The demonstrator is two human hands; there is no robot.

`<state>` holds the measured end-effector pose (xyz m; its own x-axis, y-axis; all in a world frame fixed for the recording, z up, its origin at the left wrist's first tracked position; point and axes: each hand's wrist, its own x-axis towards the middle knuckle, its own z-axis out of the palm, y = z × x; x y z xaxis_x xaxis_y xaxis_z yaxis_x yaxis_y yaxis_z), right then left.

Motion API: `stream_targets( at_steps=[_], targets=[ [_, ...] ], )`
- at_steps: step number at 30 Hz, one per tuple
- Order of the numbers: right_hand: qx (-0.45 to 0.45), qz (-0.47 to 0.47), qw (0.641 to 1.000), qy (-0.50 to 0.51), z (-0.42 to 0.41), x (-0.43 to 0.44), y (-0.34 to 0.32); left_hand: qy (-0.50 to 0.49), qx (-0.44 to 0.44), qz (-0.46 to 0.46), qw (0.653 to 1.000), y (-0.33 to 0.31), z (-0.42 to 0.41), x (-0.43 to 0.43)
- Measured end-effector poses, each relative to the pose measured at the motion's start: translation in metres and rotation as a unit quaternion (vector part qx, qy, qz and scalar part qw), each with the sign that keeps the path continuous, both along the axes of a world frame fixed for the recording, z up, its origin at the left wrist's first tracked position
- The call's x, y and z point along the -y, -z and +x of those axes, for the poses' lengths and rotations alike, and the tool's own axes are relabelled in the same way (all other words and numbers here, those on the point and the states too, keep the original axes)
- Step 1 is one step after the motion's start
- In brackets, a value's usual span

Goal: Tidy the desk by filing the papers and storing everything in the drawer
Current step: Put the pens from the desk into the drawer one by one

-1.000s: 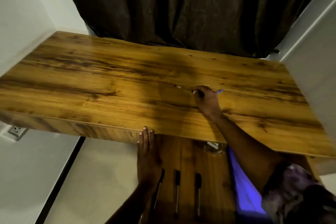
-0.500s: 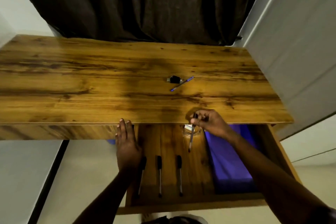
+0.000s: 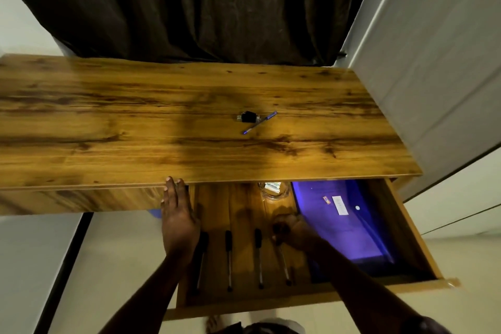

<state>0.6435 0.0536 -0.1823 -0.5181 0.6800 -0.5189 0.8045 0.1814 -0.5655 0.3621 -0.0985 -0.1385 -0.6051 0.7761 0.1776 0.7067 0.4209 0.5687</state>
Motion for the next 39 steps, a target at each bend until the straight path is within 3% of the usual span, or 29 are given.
stream_targets(
  at_steps=[3,14,21,29,31,35,39],
  targets=[
    [-0.047,-0.026,0.998,0.039,0.009,0.001,0.015,0.0,0.002,0.006,1.0,-0.001,0.001,0.0],
    [-0.075,0.018,0.994,0.079,-0.001,0.018,-0.017,0.001,0.021,0.013,1.0,-0.001,0.002,0.001],
    [-0.023,0.048,0.997,0.062,-0.005,0.025,-0.014,0.004,0.021,0.018,1.0,-0.002,0.002,0.001],
    [-0.002,0.019,0.996,0.086,-0.008,0.024,-0.012,0.003,0.013,0.018,1.0,0.0,0.001,-0.001],
    [0.024,0.064,0.993,0.094,-0.013,0.019,-0.023,0.001,0.015,0.015,1.0,0.0,0.0,-0.001],
    [0.021,0.251,0.963,0.09,-0.038,0.0,-0.071,0.002,0.025,0.008,1.0,-0.001,0.001,-0.001],
    [-0.049,0.332,0.939,0.079,-0.08,-0.042,-0.119,0.001,0.02,0.004,1.0,-0.001,0.0,-0.004]
  ],
)
